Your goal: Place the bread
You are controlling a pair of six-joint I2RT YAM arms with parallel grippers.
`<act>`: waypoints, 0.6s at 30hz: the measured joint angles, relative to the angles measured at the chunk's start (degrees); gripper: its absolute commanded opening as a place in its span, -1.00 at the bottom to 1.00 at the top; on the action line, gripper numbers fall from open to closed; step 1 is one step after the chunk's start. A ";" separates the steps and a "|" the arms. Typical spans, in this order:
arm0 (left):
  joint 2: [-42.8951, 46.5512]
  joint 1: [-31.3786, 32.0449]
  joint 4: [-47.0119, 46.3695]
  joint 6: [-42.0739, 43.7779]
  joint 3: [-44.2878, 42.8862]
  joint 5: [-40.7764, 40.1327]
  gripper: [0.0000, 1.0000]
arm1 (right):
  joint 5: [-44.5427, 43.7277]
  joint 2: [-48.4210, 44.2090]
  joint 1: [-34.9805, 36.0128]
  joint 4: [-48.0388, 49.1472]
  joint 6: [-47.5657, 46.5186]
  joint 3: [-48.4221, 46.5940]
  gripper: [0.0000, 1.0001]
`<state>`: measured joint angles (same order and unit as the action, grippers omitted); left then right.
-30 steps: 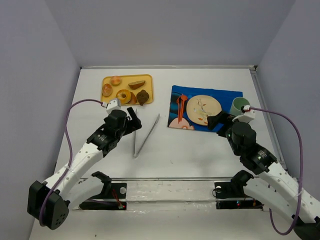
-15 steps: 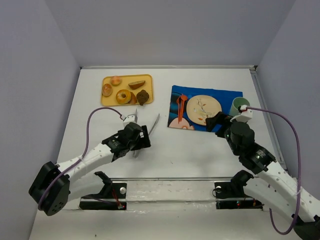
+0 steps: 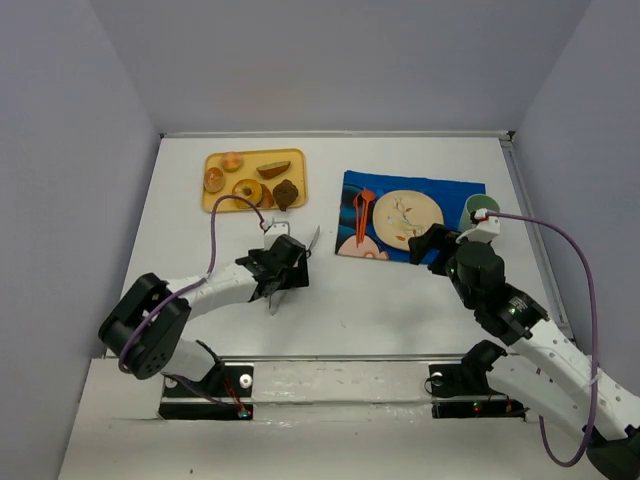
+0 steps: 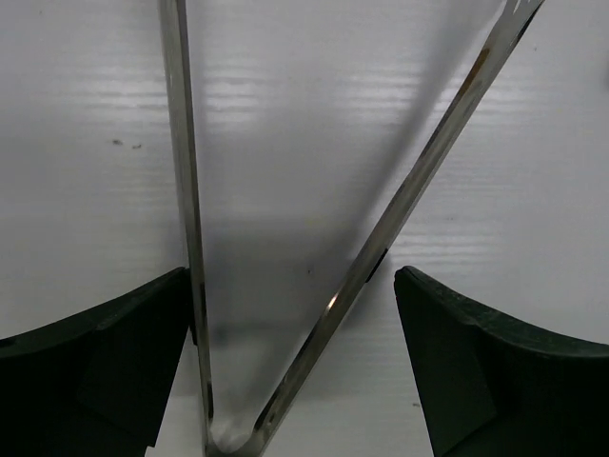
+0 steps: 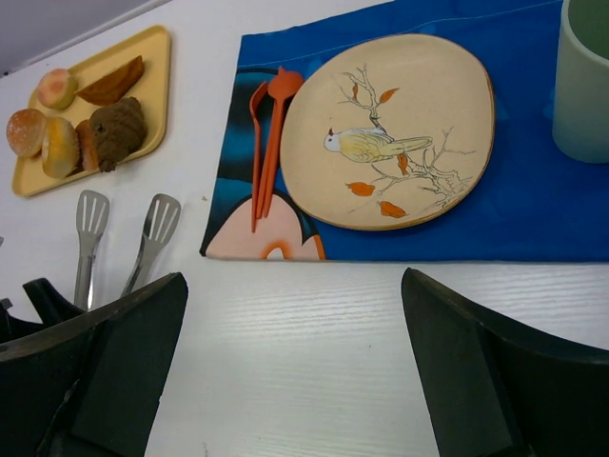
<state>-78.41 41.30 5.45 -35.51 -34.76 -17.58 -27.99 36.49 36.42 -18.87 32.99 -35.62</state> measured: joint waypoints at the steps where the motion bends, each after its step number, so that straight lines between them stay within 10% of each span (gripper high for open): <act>1: -1.75 0.00 -0.24 0.42 -1.22 -0.48 0.98 | 0.00 -0.02 0.00 0.00 -0.02 0.00 1.00; 7: -8.98 -0.04 -0.55 2.51 -7.17 -2.62 0.98 | 0.11 -0.26 0.00 0.00 -0.20 0.00 0.99; 11: -12.02 -0.15 -1.25 3.54 -9.46 -3.76 0.17 | 0.13 -1.16 0.00 0.00 -0.22 0.02 0.99; 18: -11.34 -0.52 -1.25 3.34 -9.33 -2.75 -0.12 | 0.11 -3.15 0.00 0.02 -0.44 0.63 0.99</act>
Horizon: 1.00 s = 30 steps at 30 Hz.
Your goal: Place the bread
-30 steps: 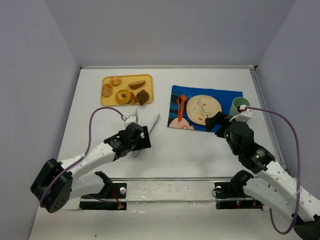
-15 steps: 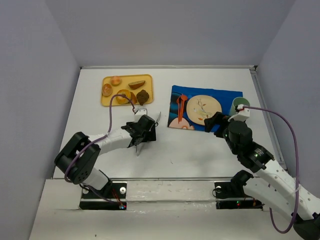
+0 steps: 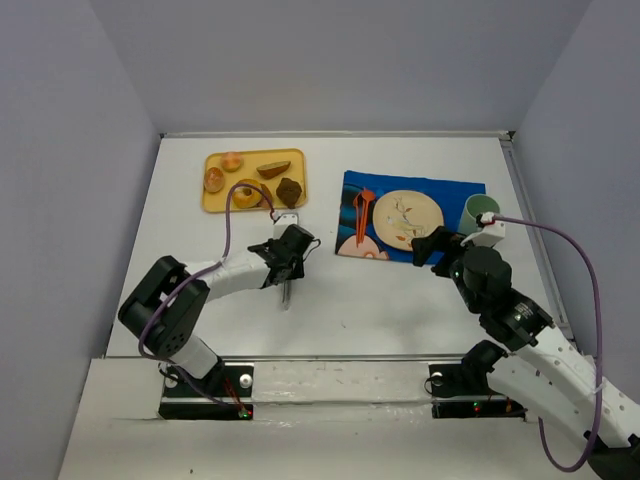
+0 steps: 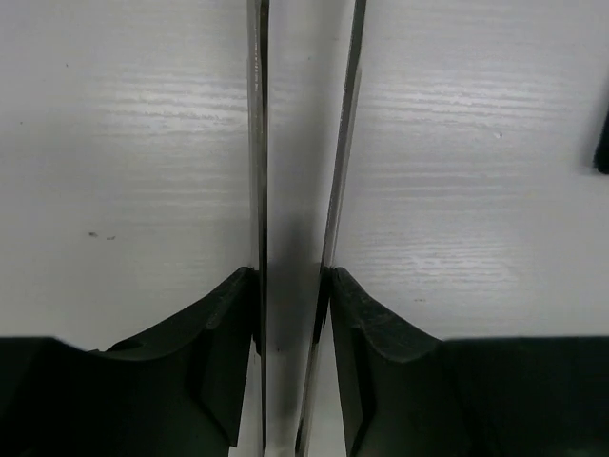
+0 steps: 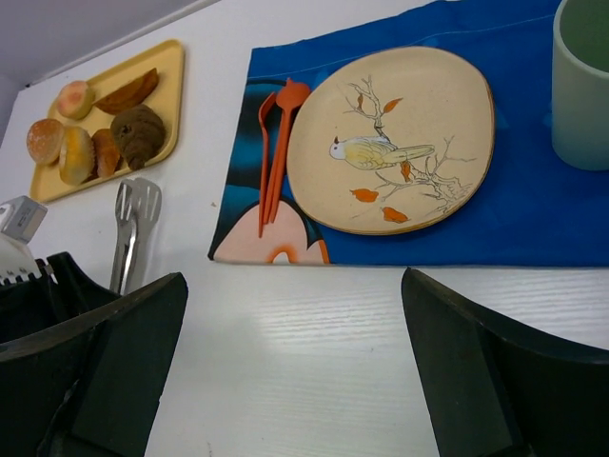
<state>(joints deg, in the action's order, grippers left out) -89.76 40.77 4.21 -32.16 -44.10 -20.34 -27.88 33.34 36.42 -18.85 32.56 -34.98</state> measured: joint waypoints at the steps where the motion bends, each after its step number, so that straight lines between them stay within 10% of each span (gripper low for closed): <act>1: 0.79 0.00 0.76 -0.11 0.44 0.66 -0.12 | 0.00 -0.24 0.00 0.00 0.00 0.22 0.99; 16: 27.91 0.07 10.19 -0.17 -3.28 0.15 -0.12 | 0.04 -3.39 0.00 -0.02 -0.02 0.35 0.99; 30: 16.83 -0.44 14.88 2.86 -13.33 -4.90 0.10 | 0.22 -1.90 0.00 0.11 0.00 0.35 0.99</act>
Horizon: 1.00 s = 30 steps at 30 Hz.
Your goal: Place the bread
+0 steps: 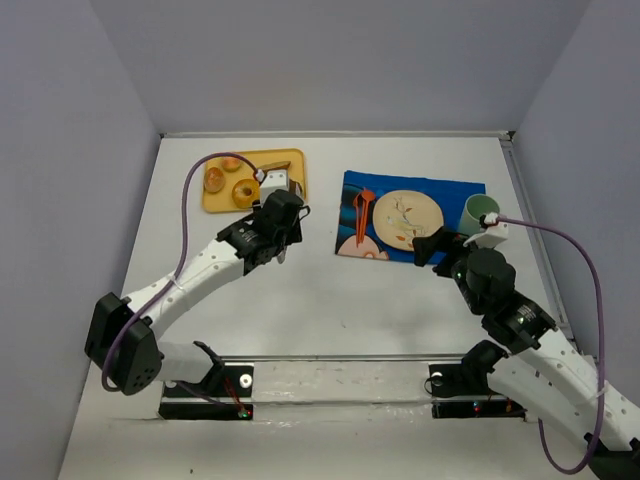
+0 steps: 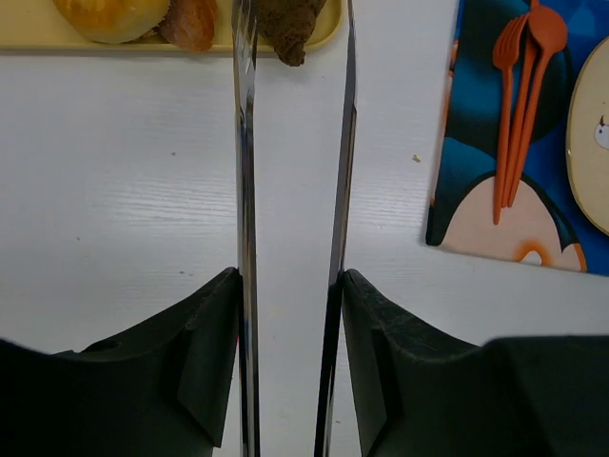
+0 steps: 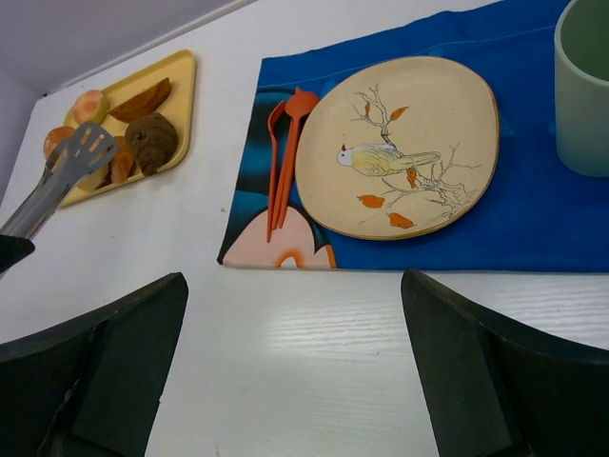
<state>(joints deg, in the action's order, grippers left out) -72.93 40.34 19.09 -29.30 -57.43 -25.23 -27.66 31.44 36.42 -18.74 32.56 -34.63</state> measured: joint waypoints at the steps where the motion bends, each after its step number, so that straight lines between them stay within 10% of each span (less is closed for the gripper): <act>1: -1.31 -0.37 0.26 0.46 -0.92 -0.20 0.10 | 0.00 0.50 0.00 0.15 -0.02 0.00 0.99; 30: -16.28 -11.98 -6.51 10.82 -6.21 10.69 0.30 | -0.37 1.57 0.00 2.95 -2.36 0.94 0.99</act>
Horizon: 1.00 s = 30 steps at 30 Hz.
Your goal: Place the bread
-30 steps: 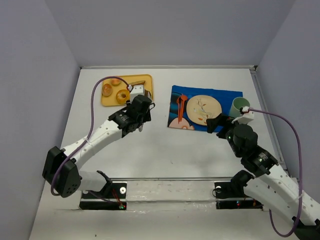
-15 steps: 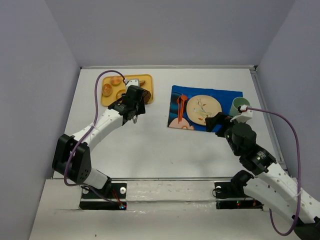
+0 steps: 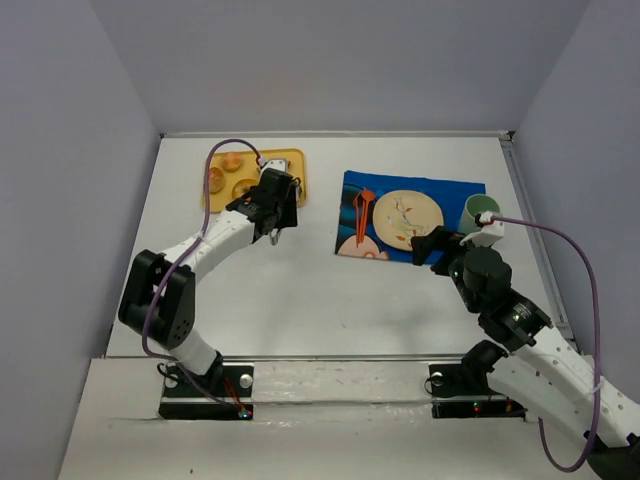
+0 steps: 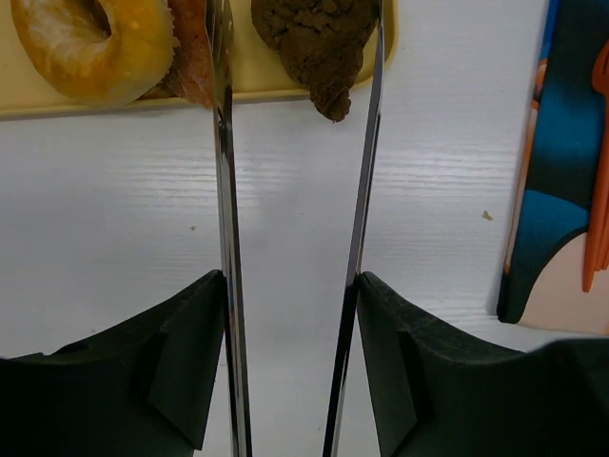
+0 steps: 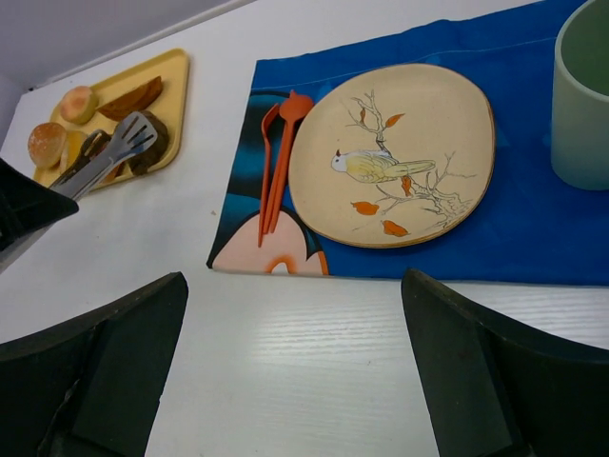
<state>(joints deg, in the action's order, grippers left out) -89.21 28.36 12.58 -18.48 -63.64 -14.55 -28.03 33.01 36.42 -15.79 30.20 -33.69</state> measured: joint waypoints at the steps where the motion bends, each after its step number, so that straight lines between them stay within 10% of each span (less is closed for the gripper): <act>1: -0.74 -0.02 0.07 0.00 -0.26 -0.02 0.31 | -0.04 -0.02 0.00 0.00 0.00 0.00 0.99; 12: -6.32 -0.11 0.39 0.28 -3.10 0.68 -0.23 | -0.46 -0.02 0.00 0.00 -0.02 0.00 0.99; 22: -0.42 0.37 1.90 -0.63 -3.56 1.07 -0.24 | -0.68 -0.48 0.00 0.00 0.02 0.04 0.99; 30: 9.55 14.73 -4.52 -2.29 -2.99 4.57 -0.24 | -0.61 -6.47 0.00 0.15 0.26 1.66 0.99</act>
<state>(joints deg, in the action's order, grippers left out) -79.66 43.09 8.05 -20.78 -66.63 -9.98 -28.64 26.55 36.42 -15.64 30.46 -32.03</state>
